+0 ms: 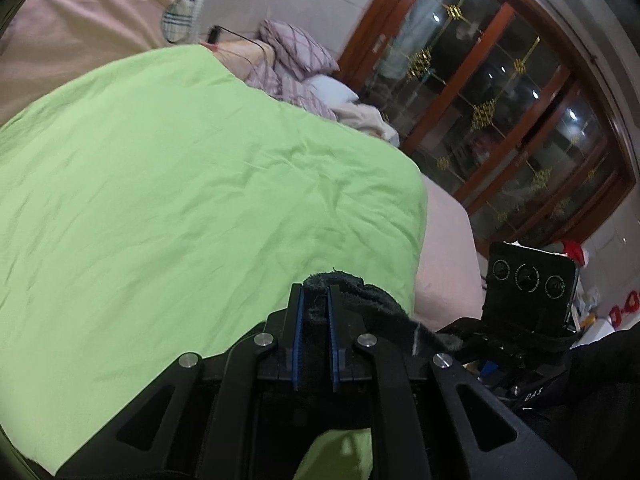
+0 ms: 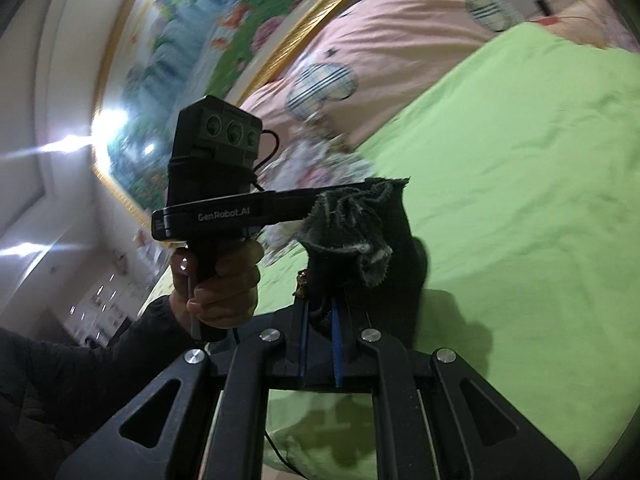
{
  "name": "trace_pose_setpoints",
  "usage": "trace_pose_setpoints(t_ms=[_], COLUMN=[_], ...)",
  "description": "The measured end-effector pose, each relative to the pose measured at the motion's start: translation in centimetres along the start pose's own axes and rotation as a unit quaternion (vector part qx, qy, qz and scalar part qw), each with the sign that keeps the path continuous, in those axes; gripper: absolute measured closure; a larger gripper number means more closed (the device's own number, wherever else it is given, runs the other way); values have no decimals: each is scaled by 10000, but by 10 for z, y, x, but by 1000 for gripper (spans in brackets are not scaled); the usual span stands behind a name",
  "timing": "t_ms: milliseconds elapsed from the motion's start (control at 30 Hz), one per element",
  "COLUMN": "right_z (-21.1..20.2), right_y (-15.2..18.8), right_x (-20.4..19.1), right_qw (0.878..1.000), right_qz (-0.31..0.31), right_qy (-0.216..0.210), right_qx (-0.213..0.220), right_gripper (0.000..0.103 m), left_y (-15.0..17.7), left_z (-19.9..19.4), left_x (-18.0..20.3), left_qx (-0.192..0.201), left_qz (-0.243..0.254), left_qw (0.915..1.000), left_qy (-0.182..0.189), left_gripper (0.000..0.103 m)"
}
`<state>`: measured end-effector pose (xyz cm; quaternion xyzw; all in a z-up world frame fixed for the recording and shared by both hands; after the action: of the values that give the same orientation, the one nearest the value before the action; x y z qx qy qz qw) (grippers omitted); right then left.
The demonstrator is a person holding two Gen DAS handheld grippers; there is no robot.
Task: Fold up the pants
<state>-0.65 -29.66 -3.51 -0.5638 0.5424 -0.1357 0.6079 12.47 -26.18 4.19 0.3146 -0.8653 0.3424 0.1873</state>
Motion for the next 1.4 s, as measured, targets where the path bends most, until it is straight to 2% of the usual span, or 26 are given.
trace_pose_setpoints(t_ms=[167, 367, 500, 633, 733, 867, 1033, 1100, 1167, 1200, 1300, 1367, 1400], right_z=[41, 90, 124, 148, 158, 168, 172, 173, 172, 173, 175, 175, 174], right_y=[6, 28, 47, 65, 73, 75, 77, 77, 77, 77, 77, 76, 75], right_x=[-25, -41, -41, -38, -36, -40, -51, -54, -59, -63, -70, -72, -73], right_qw=[9976, 9905, 9852, 9796, 9763, 9726, 9667, 9653, 9650, 9648, 9634, 9640, 9650], right_qz=[-225, -365, -400, -464, -504, -624, -883, -916, -888, -914, -1098, -1081, -1050], right_qy=[-538, -919, -927, -860, -800, -650, -396, -373, -484, -528, -410, -423, -466], right_qx=[-383, -956, -1388, -1759, -1945, -2144, -2371, -2416, -2419, -2410, -2409, -2393, -2359], right_gripper=[93, 93, 93, 93, 92, 90, 85, 79, 62, 58, 56, 56, 56], left_y=[27, 73, 104, 126, 137, 152, 171, 181, 192, 195, 202, 209, 213], left_z=[-41, -71, -71, -67, -65, -63, -67, -74, -83, -87, -99, -108, -113], left_x=[-26, -80, -124, -153, -166, -180, -190, -193, -194, -192, -188, -186, -184], left_qx=[375, 722, 861, 964, 1041, 1137, 1310, 1447, 1595, 1655, 1826, 1970, 2072], left_qz=[-448, -1244, -1886, -2321, -2540, -2784, -3046, -3191, -3301, -3359, -3437, -3495, -3532], left_qw=[9982, 9894, 9780, 9675, 9612, 9522, 9409, 9329, 9251, 9215, 9133, 9044, 8992], left_qy=[-95, -191, -226, -275, -264, -539, -692, -827, -985, -1028, -1198, -1449, -1542], left_gripper=[94, 94, 94, 94, 94, 95, 92, 90, 84, 82, 70, 53, 50])
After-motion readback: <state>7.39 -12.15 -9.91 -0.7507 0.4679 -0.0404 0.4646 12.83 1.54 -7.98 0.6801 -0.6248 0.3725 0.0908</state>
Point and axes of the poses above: each gripper's, at about its wrist camera, not at the fingertips, and z roughly the way its jaws point, x to its right, y to its underside, the point moved 4 cm from there along z, roughly the way its jaws point, and after that the axes turned 15 degrees about -z, right-handed, at the moved point
